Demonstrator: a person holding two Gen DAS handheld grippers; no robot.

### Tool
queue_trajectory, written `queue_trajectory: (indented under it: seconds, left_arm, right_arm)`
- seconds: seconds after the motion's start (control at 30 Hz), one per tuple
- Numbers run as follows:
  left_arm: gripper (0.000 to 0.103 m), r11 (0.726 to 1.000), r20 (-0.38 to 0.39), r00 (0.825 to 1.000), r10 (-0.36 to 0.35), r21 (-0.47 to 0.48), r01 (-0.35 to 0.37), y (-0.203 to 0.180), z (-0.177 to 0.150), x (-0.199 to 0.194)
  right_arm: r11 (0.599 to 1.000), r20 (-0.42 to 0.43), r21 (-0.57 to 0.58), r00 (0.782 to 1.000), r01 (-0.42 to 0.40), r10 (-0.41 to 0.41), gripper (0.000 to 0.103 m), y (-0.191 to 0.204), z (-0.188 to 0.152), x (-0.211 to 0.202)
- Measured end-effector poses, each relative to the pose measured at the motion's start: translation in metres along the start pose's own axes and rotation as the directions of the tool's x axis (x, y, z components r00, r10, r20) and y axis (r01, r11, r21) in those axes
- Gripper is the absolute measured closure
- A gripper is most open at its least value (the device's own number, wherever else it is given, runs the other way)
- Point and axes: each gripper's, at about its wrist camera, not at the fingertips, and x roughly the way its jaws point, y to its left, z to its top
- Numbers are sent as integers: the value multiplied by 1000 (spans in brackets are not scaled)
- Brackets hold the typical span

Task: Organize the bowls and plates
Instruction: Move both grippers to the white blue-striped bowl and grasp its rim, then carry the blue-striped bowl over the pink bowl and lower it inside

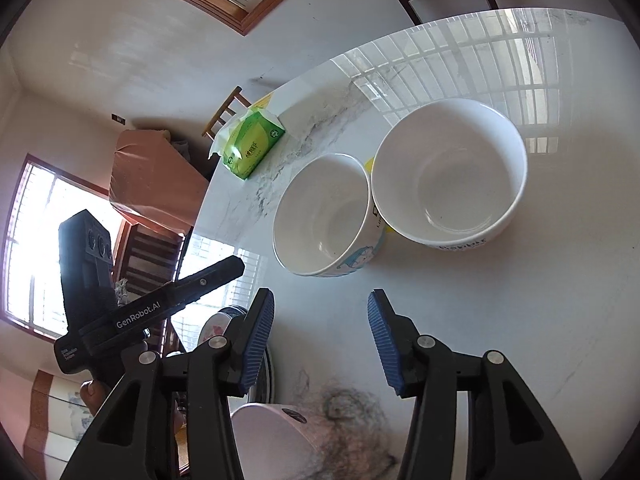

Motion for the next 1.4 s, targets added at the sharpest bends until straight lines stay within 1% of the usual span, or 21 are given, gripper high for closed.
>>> queue_trajectory:
  seconds: [0.1, 0.17, 0.33, 0.43, 0.6, 0.63, 0.67, 0.7, 0.77, 0.8, 0.87, 0.93, 1.0, 1.17, 1.4]
  left_arm:
    - [62, 1000, 0, 1000, 12, 16, -12, -1, 3, 8]
    - [62, 1000, -4, 1000, 5, 17, -5, -2, 5, 12]
    - [62, 999, -15, 1000, 19, 27, -19, -3, 9, 26]
    - [62, 1000, -23, 999, 25, 17, -25, -2, 11, 34]
    - [62, 999, -20, 999, 35, -13, -35, 2, 12, 47]
    - [66, 999, -23, 999, 29, -15, -29, 2, 12, 50]
    - [75, 1000, -28, 999, 19, -16, -19, 2, 11, 53]
    - [84, 1000, -31, 999, 26, -13, -26, 1, 10, 54]
    - [85, 999, -23, 999, 44, 3, -44, -2, 9, 51]
    - [85, 999, -22, 998, 52, 11, -52, -4, 8, 50]
    - [86, 999, -26, 998, 54, 9, -54, -6, 4, 45]
    - [86, 999, -29, 999, 32, -3, -32, -7, -1, 36]
    - [86, 1000, -29, 1000, 9, -15, -10, -7, -7, 23]
    - [85, 999, 3, 1000, -24, -25, 24, -12, -35, -21]
    - [84, 999, 34, 998, -49, -1, 49, -27, -80, -73]
  right_arm:
    - [1000, -14, 18, 1000, 11, -11, 55, 1, 7, 15]
    - [1000, -22, 21, 1000, 17, -17, 55, 1, 9, 22]
    - [998, -32, 27, 998, 51, -50, 55, 0, 16, 38]
    - [998, -38, 35, 998, 54, -53, 55, -3, 18, 41]
    - [994, -44, 34, 994, 101, -99, 55, -3, 22, 50]
    - [993, -43, 32, 993, 115, -114, 55, -3, 23, 51]
    - [991, -46, 32, 991, 127, -126, 55, -3, 24, 54]
    - [990, -50, 37, 990, 133, -131, 58, -5, 25, 55]
    - [989, -62, 41, 988, 145, -142, 69, -8, 26, 59]
    - [988, -66, 42, 987, 149, -146, 77, -10, 26, 60]
    - [989, -61, 31, 988, 146, -144, 79, -11, 26, 58]
    - [987, -55, 8, 985, 162, -162, 82, -10, 23, 56]
    - [988, -53, 1, 986, 157, -157, 83, -10, 20, 51]
    - [991, -43, -25, 990, 134, -135, 85, 0, 11, 30]
    - [993, -40, -79, 995, 91, -94, 87, 28, -20, -10]
